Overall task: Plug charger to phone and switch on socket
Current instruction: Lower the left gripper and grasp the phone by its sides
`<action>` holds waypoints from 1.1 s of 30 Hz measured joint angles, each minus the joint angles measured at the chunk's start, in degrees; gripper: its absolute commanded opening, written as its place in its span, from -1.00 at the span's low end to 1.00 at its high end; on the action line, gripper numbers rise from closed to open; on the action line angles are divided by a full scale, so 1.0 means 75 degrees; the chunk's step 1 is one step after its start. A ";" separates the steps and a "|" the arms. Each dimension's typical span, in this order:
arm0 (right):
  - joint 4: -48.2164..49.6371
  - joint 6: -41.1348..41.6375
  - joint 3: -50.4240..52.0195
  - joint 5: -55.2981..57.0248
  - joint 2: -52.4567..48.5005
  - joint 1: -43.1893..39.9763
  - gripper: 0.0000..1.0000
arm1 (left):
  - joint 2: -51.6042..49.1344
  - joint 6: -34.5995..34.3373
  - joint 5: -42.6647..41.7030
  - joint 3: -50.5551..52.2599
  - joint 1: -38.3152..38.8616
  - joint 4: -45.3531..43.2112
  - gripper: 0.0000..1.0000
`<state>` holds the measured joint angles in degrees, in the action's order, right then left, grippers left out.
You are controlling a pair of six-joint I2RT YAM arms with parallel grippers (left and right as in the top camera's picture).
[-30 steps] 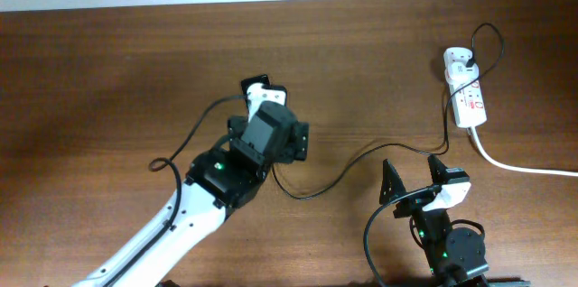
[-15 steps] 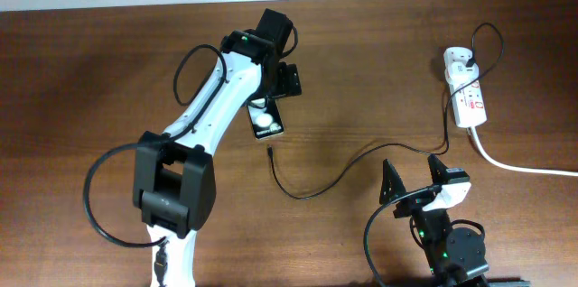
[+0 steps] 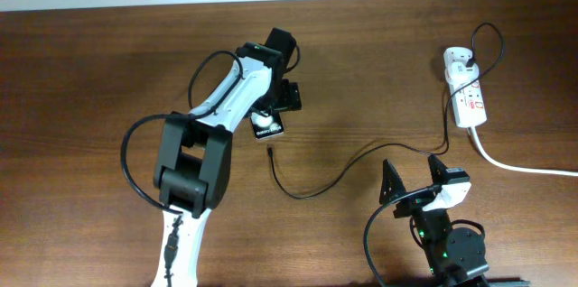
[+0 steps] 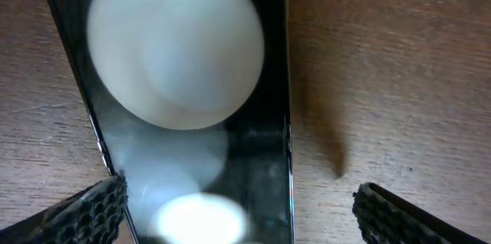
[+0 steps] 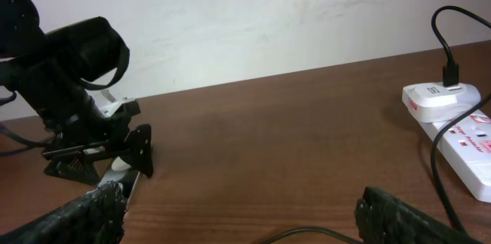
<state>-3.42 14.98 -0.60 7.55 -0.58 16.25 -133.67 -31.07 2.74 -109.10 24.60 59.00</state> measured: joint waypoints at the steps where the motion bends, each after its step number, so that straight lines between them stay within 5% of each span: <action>1: 0.0000 0.0000 0.0000 0.0000 0.0000 0.0000 0.97 | -0.0009 -0.0064 0.0003 0.0000 -0.0006 -0.0140 0.98; 15: 0.0000 0.0003 0.0000 0.0000 0.0000 0.0000 0.97 | -0.0224 -0.0294 0.0012 -0.0073 -0.0332 -0.0256 1.00; 33: 0.0000 0.0003 0.0000 0.0000 0.0000 0.0000 0.97 | -0.0309 -0.1040 -0.0146 -0.0198 -0.0341 0.0198 0.40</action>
<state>-3.42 15.00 -0.60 7.55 -0.58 16.25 -135.98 -38.87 1.65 -110.59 22.04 60.49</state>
